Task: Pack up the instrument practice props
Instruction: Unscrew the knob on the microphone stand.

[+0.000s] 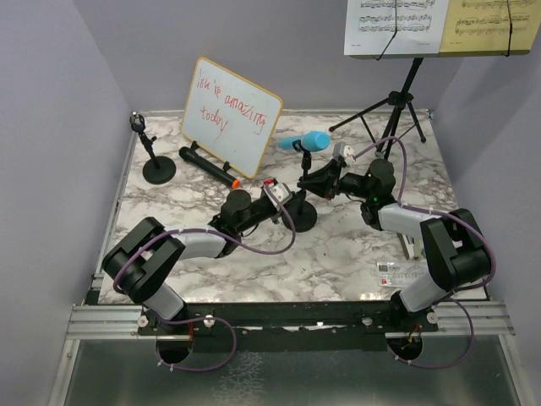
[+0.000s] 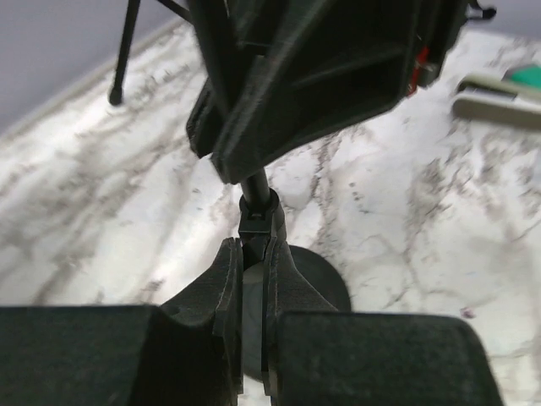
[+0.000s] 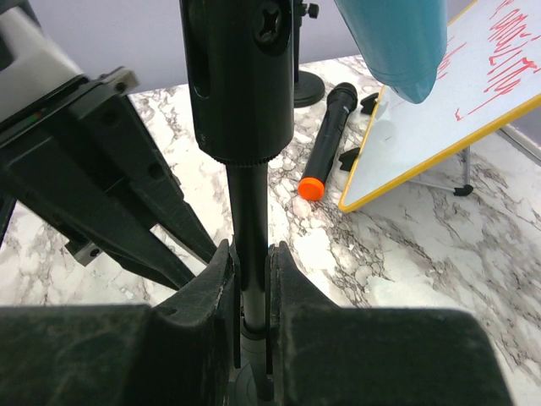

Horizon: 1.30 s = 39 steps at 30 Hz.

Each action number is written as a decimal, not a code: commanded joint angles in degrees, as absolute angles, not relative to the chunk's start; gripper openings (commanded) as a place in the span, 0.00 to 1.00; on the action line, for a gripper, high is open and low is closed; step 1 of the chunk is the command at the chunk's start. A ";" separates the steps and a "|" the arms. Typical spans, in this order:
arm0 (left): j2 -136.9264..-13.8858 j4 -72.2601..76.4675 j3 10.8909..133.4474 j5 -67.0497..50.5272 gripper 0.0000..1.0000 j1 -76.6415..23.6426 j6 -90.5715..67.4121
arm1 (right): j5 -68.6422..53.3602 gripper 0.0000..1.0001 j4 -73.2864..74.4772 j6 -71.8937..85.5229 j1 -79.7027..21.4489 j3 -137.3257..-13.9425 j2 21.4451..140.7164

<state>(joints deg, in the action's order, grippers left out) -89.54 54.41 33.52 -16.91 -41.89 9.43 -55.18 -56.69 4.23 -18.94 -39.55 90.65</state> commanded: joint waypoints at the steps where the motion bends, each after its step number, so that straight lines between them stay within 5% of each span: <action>1: -90.06 53.13 35.47 -22.41 0.00 -40.89 -15.35 | -54.35 0.00 -49.29 1.85 -18.69 -39.14 93.24; 18: -95.20 54.62 36.31 -24.23 0.00 -35.97 -77.00 | -53.61 0.01 -46.68 2.26 -18.72 -40.50 93.53; 25: -99.00 74.93 27.48 -18.14 0.00 -35.77 -100.90 | -53.39 0.00 -46.25 2.98 -18.64 -40.99 94.13; 39: -93.86 55.46 33.40 -20.07 0.39 -35.21 -79.60 | -53.35 0.01 -46.42 2.97 -18.70 -40.97 94.13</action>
